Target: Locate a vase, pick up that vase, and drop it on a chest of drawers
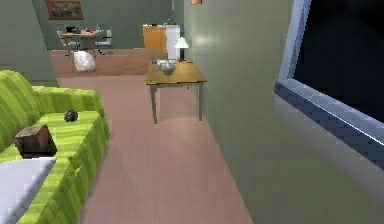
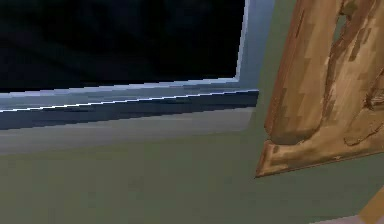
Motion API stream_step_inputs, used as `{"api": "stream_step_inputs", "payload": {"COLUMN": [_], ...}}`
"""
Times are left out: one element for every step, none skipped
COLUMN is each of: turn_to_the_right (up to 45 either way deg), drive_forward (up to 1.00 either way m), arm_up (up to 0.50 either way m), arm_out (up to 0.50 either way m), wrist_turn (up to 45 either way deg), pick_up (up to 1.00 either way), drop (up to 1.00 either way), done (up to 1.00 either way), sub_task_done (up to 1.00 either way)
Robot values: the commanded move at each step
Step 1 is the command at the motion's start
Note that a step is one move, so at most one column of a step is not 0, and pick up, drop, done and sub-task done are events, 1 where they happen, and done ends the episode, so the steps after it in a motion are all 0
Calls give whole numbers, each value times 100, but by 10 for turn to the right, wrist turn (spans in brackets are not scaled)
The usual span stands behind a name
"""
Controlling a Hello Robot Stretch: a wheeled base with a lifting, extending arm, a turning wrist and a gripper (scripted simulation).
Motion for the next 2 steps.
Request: {"api": "stream_step_inputs", "payload": {"turn_to_the_right": [-60, -30], "drive_forward": [0, 0], "arm_up": [0, 0], "arm_out": [0, 0], "wrist_turn": [0, 0], "pick_up": [0, 0], "drop": [0, 0], "done": [0, 0], "sub_task_done": [0, 0]}}
